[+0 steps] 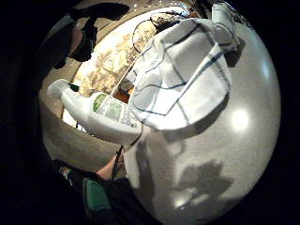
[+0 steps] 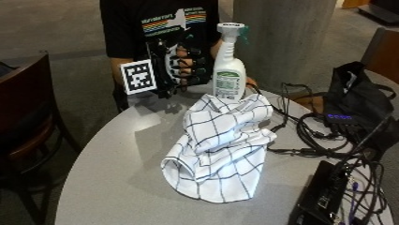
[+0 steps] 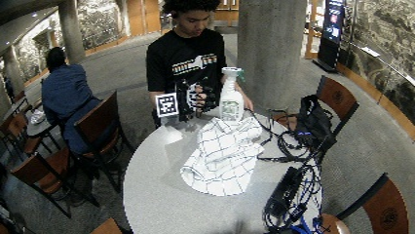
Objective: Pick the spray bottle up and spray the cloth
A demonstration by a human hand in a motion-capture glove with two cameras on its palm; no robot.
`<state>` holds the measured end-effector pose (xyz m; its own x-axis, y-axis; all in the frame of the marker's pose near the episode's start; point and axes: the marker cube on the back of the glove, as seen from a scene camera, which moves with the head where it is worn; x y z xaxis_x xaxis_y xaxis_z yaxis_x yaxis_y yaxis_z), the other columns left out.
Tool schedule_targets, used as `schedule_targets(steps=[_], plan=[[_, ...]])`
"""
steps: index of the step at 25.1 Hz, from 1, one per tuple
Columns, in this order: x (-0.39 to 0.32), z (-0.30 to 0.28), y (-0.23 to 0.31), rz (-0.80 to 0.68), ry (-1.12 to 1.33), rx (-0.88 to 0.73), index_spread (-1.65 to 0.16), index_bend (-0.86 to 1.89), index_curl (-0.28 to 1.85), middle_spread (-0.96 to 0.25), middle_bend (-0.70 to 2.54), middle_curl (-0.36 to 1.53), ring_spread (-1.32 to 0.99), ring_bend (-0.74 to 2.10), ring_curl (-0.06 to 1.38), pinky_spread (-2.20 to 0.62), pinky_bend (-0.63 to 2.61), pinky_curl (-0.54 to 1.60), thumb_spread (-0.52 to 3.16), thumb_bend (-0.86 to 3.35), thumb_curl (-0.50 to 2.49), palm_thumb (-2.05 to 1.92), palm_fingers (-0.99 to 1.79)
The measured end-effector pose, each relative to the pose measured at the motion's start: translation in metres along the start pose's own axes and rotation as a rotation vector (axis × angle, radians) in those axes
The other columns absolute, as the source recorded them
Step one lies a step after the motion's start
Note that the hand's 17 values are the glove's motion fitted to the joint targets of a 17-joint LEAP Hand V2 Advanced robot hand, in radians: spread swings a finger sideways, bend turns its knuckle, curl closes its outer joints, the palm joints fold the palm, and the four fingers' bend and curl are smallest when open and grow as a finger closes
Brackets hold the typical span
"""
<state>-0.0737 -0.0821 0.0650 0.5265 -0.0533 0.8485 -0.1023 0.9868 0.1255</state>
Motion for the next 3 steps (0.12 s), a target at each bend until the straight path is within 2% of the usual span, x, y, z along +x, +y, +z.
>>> schedule_targets(steps=[3], plan=[[-0.003, -0.0086, 0.0008, -0.02, 0.025, 0.029, -0.2, 0.14, 0.36, -0.04, 0.3, 0.46, -0.05, 0.28, 0.39, 0.14, 0.18, 0.35, 1.0, -0.01, 0.53, 0.77, 0.96]])
